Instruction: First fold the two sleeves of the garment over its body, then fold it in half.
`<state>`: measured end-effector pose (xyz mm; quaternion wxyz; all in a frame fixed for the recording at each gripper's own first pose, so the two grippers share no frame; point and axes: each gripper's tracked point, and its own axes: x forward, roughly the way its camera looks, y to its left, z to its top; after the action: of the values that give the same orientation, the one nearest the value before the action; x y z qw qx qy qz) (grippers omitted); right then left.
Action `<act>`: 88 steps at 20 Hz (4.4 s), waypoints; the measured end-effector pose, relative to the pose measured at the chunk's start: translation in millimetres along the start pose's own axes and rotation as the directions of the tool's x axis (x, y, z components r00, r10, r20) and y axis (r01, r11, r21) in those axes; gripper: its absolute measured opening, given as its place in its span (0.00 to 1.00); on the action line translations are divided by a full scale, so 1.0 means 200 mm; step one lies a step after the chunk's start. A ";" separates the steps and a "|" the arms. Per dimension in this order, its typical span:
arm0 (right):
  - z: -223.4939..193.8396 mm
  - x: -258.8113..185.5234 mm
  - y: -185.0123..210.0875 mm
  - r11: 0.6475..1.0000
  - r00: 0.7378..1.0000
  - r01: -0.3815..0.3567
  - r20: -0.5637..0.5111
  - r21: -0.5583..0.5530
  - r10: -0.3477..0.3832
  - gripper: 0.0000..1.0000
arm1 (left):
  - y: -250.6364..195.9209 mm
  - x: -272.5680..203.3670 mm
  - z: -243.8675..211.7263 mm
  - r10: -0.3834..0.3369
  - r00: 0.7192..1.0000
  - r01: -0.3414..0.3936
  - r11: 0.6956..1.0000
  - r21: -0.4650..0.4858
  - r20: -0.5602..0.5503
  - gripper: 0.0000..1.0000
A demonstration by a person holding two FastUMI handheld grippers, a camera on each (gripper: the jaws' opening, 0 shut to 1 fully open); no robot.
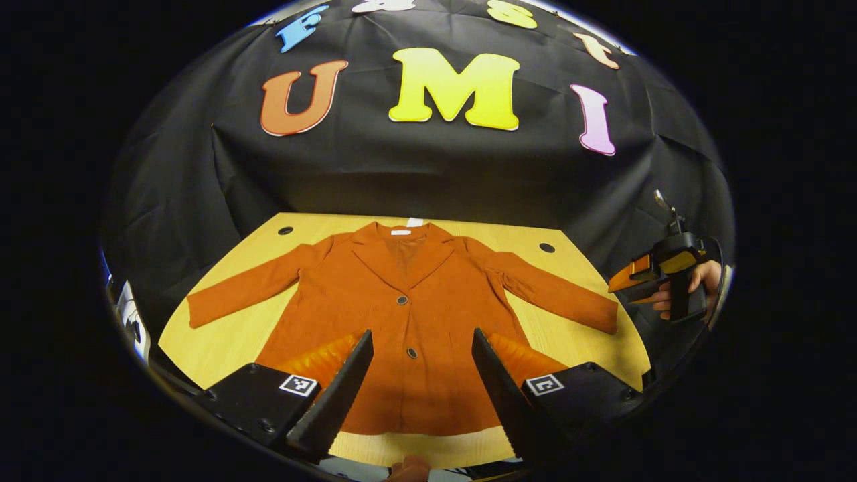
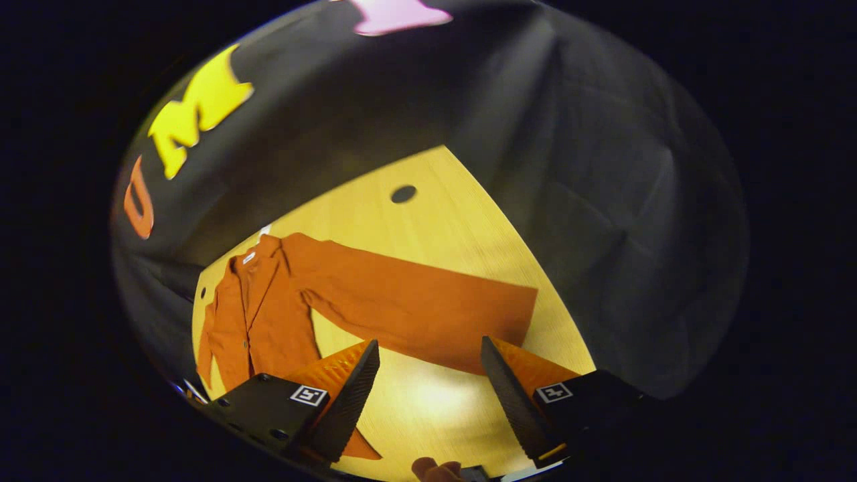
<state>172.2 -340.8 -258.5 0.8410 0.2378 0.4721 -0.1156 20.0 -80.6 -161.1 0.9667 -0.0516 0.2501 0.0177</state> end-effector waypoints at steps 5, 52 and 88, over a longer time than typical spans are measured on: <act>0.07 0.12 -0.30 0.977 0.987 0.083 -0.153 0.197 -0.053 0.92 | 0.10 -0.02 -0.10 0.073 0.996 -0.074 0.997 -0.027 -0.053 0.97; -0.04 0.45 -0.21 0.886 0.864 0.419 -0.387 0.197 -0.323 0.68 | 0.47 0.23 -0.24 -0.083 0.991 0.075 0.994 -0.086 -0.104 0.94; -0.02 -0.15 2.01 0.982 0.964 -0.189 -0.191 0.007 0.187 0.10 | 1.23 -0.06 -0.35 0.051 0.992 -0.057 0.997 -0.046 -0.118 0.93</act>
<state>321.3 6.5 -117.3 0.8004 0.2865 0.5264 -0.0093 -38.2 155.7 -237.9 0.9480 -0.0698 0.3069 0.0470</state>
